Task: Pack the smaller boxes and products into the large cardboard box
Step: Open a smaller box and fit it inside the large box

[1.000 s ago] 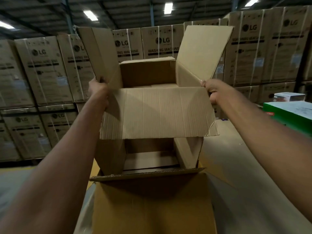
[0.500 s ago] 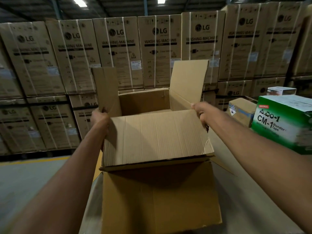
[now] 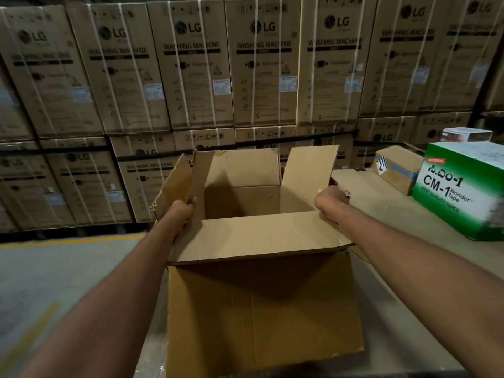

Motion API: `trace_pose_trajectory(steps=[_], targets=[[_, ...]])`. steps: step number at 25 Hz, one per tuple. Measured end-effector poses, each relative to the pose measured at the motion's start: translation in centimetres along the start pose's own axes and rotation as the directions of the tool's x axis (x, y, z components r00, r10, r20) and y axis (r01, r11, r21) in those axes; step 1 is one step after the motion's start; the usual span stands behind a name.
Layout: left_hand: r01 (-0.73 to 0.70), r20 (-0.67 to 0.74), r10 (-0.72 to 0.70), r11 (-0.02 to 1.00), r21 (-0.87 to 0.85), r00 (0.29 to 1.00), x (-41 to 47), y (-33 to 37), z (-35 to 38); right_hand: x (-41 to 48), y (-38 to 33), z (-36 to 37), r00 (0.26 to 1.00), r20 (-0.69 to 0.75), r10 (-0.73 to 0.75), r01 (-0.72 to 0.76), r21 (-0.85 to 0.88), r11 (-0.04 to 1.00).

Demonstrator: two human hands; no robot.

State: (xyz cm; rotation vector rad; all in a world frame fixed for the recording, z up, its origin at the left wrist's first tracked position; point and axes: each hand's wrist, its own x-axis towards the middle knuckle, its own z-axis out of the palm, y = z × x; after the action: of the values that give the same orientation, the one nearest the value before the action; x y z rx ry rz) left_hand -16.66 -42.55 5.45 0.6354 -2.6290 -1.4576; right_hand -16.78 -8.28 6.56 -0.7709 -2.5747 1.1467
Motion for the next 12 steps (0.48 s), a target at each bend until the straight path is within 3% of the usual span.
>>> trace_pose_trajectory(steps=[3, 6, 9, 12], targets=[[-0.06, -0.001, 0.065, 0.927, 0.371, 0.998, -0.8, 0.3, -0.5, 0.3, 0.7, 0.5, 0.98, -0.079, -0.183, 0.141, -0.372, 0.917], [-0.174, -0.075, 0.307, 0.707, 0.686, 0.949, -1.3, 1.2, -1.5, 0.2, -0.4, -0.5, 0.949, -0.063, -0.308, 0.213, -0.593, 0.776], [-0.196, -0.161, 0.433, 0.668, 0.718, 0.887, -1.4, 2.7, -2.7, 0.5, -2.2, -1.6, 0.922, -0.133, -0.364, 0.175, -0.696, 0.697], [-0.148, -0.148, 0.313, 0.749, 0.645, 0.938, -1.5, 3.1, -2.7, 0.9, -2.0, -1.0, 0.874, -0.157, -0.461, 0.19, -0.761, 0.62]])
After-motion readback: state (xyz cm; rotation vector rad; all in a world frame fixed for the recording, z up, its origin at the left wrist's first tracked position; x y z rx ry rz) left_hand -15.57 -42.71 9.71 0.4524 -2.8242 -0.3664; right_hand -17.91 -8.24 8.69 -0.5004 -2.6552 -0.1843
